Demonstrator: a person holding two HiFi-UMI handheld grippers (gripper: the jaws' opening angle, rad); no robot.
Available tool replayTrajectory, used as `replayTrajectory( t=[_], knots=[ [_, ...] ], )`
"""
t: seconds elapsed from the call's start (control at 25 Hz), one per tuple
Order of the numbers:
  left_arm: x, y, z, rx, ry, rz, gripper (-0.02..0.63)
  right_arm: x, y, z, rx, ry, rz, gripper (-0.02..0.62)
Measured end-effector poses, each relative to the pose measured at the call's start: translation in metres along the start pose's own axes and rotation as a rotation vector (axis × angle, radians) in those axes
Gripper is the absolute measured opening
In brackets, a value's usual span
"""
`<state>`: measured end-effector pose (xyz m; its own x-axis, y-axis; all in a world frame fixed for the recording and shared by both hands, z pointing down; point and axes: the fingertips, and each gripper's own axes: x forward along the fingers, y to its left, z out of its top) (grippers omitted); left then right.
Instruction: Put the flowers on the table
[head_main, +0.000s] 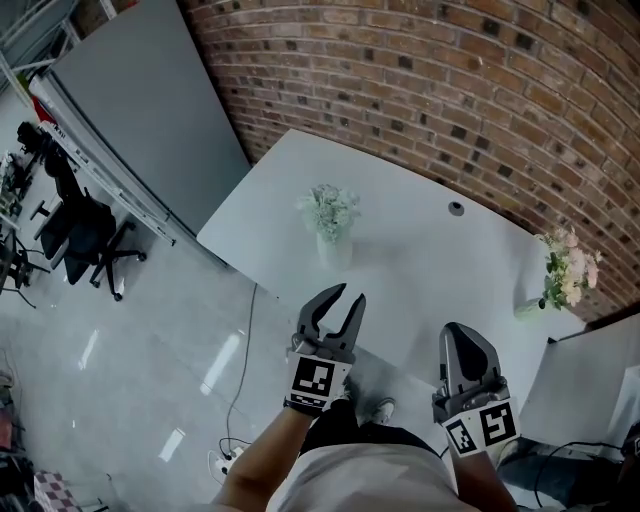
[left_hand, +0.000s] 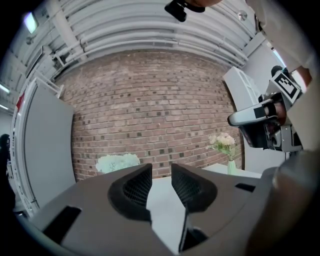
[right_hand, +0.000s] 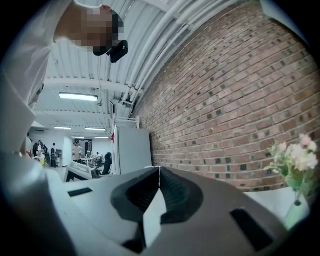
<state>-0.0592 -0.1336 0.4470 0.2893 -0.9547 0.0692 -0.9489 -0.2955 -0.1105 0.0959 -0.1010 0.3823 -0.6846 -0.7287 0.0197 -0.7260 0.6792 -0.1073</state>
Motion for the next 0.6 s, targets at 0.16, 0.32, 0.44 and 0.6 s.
replayTrajectory(
  t=[0.16, 0.32, 0.44, 0.6],
  knots=[
    [-0.015, -0.009, 0.009, -0.001, -0.012, 0.028, 0.080, -0.008, 0.003, -0.001, 0.011, -0.009, 0.035, 0.015],
    [-0.032, -0.017, 0.013, -0.016, -0.015, 0.057, 0.061, -0.015, 0.010, -0.003, 0.021, -0.015, 0.066, 0.015],
    [-0.047, -0.021, 0.016, -0.038, -0.020, 0.078, 0.046, -0.023, 0.015, -0.005, 0.028, -0.012, 0.078, 0.015],
    [-0.066, -0.026, 0.016, -0.080, -0.015, 0.108, 0.026, -0.032, 0.014, -0.006, 0.039, -0.012, 0.080, 0.015]
  ],
)
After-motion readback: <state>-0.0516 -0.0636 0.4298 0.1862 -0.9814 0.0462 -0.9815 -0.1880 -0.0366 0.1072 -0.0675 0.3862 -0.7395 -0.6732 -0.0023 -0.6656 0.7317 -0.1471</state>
